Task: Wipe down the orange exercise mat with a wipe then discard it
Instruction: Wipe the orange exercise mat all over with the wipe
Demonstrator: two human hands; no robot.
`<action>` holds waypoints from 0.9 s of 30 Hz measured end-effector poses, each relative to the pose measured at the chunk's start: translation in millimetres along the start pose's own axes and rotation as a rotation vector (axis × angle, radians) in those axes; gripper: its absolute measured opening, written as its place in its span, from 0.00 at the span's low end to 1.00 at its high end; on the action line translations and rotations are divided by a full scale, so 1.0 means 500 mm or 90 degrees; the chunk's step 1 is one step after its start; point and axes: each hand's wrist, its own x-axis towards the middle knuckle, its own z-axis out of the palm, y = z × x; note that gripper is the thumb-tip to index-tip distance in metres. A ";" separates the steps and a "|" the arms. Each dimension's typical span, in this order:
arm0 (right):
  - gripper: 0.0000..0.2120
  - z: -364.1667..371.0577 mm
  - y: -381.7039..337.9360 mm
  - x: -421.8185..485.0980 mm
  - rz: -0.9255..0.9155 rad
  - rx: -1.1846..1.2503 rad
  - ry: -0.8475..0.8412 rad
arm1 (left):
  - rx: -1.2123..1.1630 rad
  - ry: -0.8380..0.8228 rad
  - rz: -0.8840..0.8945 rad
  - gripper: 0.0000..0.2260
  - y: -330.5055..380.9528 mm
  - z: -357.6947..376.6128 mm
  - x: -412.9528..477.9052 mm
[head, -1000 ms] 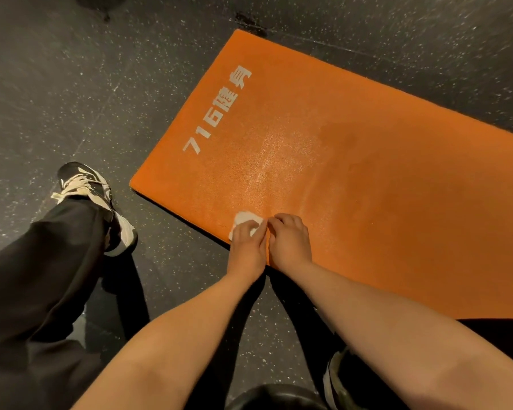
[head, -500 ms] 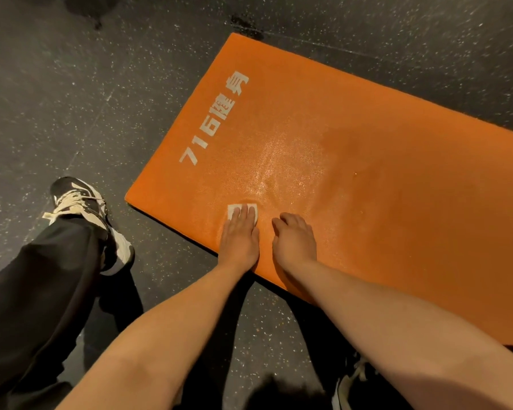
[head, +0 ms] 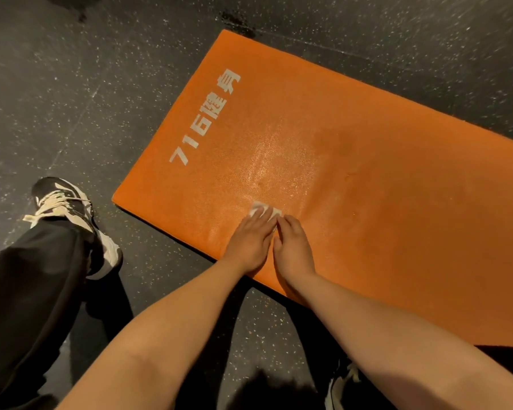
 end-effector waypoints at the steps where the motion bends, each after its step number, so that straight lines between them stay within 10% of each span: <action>1: 0.25 0.004 0.000 -0.004 -0.007 -0.030 -0.012 | 0.019 0.016 -0.023 0.23 -0.014 -0.004 -0.007; 7: 0.24 0.019 -0.007 -0.028 -0.041 -0.158 -0.038 | 0.001 0.092 -0.243 0.23 -0.036 -0.031 -0.042; 15: 0.23 0.005 0.007 -0.066 -0.046 -0.119 -0.086 | 0.030 -0.015 -0.054 0.23 0.030 0.028 -0.130; 22: 0.27 -0.001 -0.018 -0.084 -0.050 -0.228 -0.126 | 0.015 0.060 -0.273 0.24 -0.036 -0.013 -0.137; 27: 0.21 -0.009 -0.028 -0.105 -0.067 -0.208 -0.114 | -0.092 0.054 -0.170 0.23 0.051 0.044 -0.171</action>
